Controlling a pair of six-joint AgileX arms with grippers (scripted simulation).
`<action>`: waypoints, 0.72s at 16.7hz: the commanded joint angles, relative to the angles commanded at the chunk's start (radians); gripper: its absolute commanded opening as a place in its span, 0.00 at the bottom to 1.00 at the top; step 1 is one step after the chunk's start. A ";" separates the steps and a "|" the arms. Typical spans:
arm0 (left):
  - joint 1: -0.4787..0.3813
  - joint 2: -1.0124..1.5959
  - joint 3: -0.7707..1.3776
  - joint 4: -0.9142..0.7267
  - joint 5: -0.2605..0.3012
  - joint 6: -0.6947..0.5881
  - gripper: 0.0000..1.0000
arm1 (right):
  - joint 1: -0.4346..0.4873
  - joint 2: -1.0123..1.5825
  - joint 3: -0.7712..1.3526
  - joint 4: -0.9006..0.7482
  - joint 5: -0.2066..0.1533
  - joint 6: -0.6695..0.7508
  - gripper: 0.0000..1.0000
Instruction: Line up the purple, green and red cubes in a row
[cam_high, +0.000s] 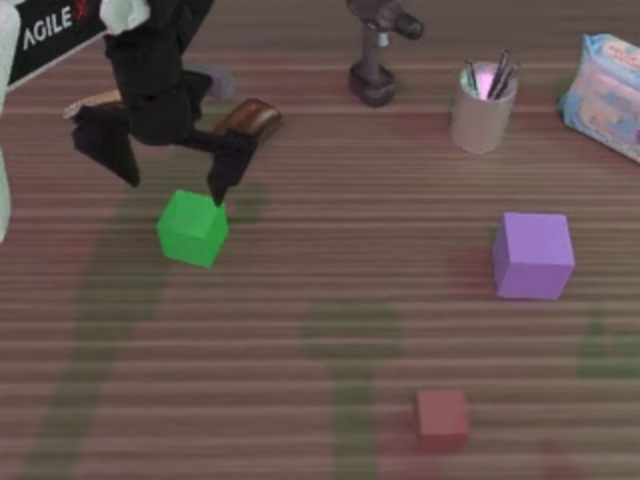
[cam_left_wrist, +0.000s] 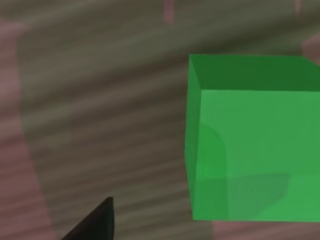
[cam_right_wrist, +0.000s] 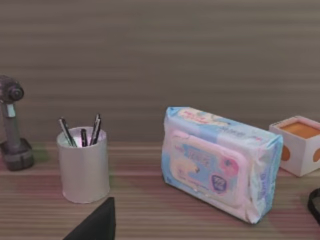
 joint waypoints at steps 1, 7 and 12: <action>0.000 0.000 0.000 0.000 0.000 0.000 1.00 | 0.000 0.000 0.000 0.000 0.000 0.000 1.00; 0.000 0.034 -0.081 0.116 0.000 0.000 1.00 | 0.000 0.000 0.000 0.000 0.000 0.000 1.00; 0.001 0.094 -0.188 0.284 0.001 0.002 1.00 | 0.000 0.000 0.000 0.000 0.000 0.000 1.00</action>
